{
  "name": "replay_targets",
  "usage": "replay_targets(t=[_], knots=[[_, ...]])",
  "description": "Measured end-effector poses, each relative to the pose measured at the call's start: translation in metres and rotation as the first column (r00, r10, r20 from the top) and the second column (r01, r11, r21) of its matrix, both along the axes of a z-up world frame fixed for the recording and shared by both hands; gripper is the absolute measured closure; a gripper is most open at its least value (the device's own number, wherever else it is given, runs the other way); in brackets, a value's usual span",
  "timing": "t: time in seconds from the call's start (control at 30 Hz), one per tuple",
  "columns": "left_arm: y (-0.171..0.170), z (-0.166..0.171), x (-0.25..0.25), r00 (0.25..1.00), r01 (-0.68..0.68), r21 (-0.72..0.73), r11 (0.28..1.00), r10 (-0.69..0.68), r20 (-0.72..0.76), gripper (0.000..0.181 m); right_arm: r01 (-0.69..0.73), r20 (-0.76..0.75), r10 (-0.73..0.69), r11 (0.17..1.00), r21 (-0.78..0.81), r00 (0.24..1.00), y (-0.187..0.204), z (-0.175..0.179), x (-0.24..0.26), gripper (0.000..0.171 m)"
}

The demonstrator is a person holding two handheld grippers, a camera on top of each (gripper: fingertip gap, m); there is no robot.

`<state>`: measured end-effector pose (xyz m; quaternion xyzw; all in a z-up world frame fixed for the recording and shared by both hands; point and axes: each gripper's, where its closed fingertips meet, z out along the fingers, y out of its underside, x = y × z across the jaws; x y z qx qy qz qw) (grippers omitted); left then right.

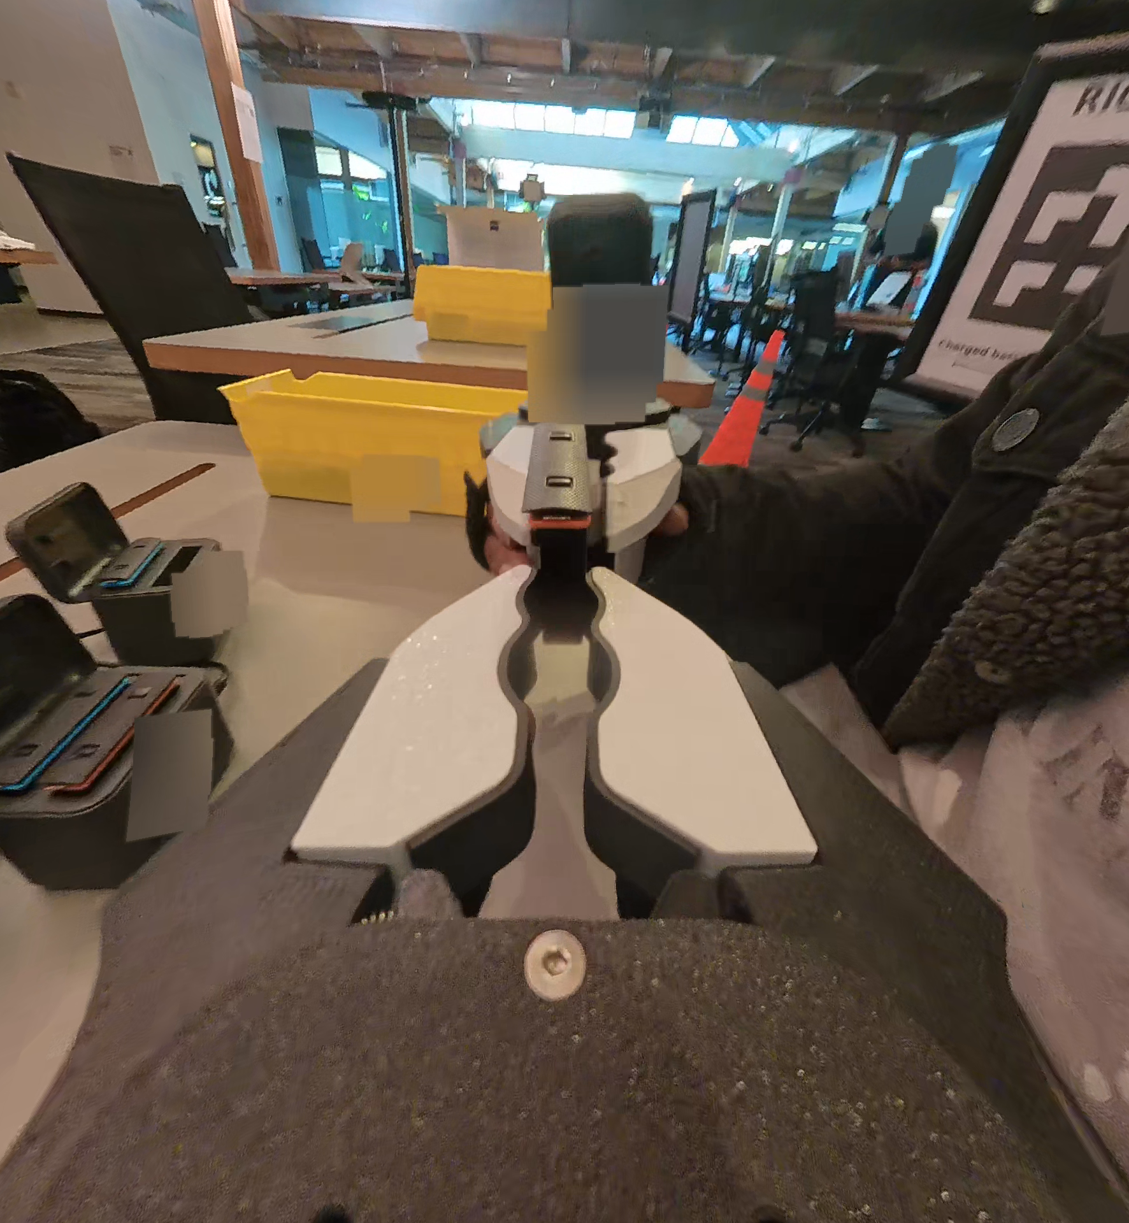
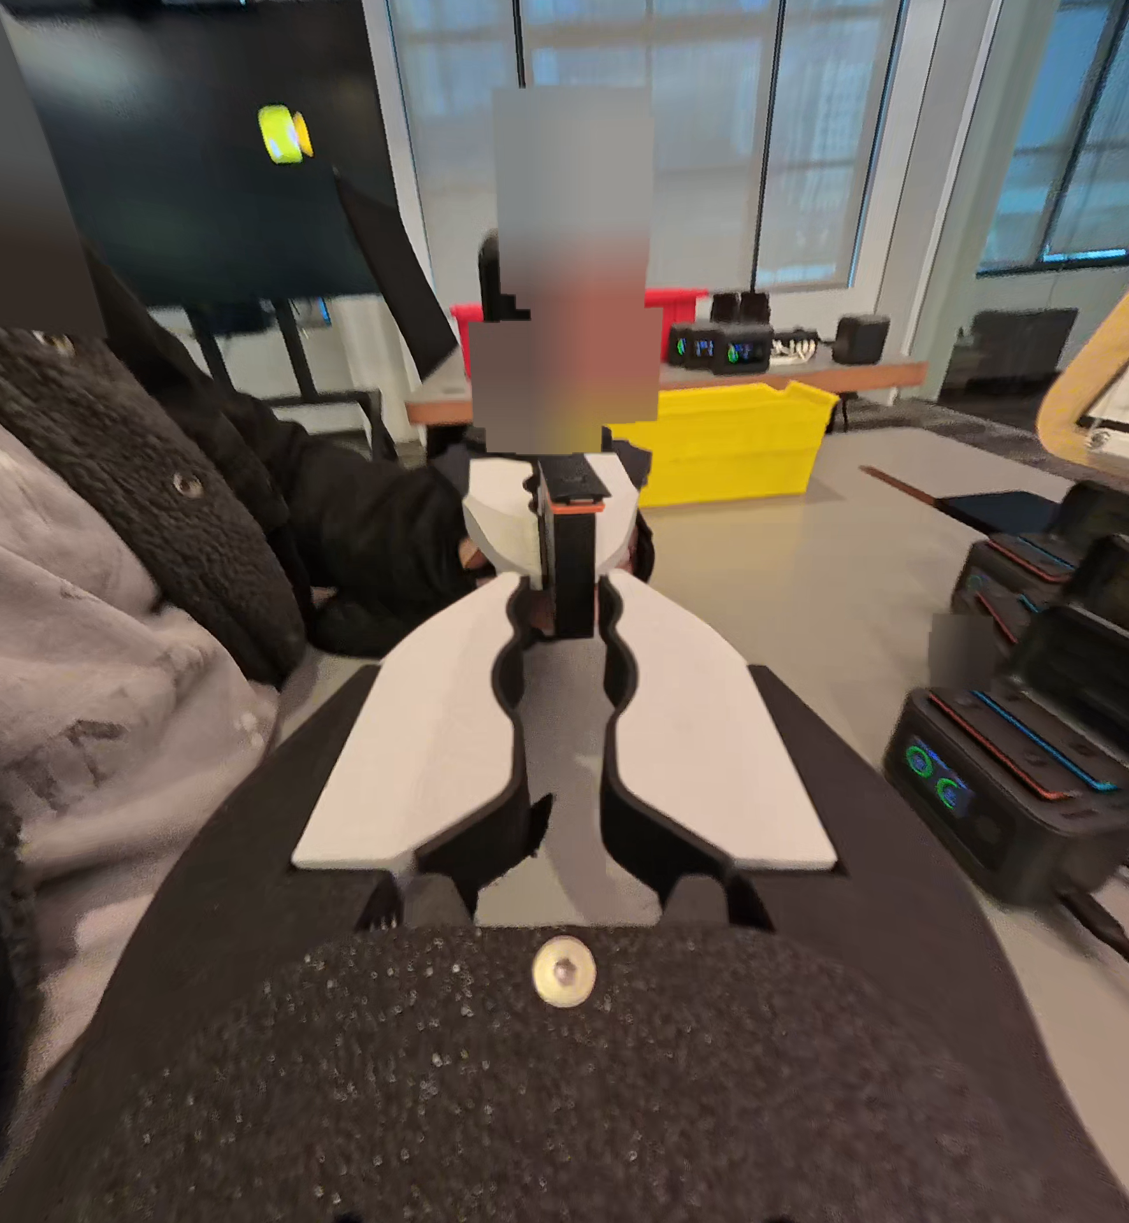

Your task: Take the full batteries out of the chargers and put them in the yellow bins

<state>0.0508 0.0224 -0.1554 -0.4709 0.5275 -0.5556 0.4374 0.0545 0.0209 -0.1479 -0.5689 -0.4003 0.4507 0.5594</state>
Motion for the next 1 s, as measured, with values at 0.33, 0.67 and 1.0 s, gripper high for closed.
replay_targets(t=[0.33,0.67,1.0], knots=[[0.018,-0.043,0.003,0.965,-0.086,0.259,0.962,0.145,-0.218,0.17,0.116,0.487,-0.197,0.975,0.191,0.851,0.012,-0.024,0.021,0.138],[0.018,-0.071,0.008,0.922,-0.073,0.356,0.932,0.199,-0.331,0.17,0.017,0.735,-0.198,0.969,0.246,0.648,0.018,-0.059,0.009,0.143],[0.023,-0.064,0.009,0.934,-0.128,0.335,0.934,0.227,-0.276,0.163,-0.052,0.789,-0.185,0.963,0.265,0.586,0.026,-0.059,0.031,0.156]])
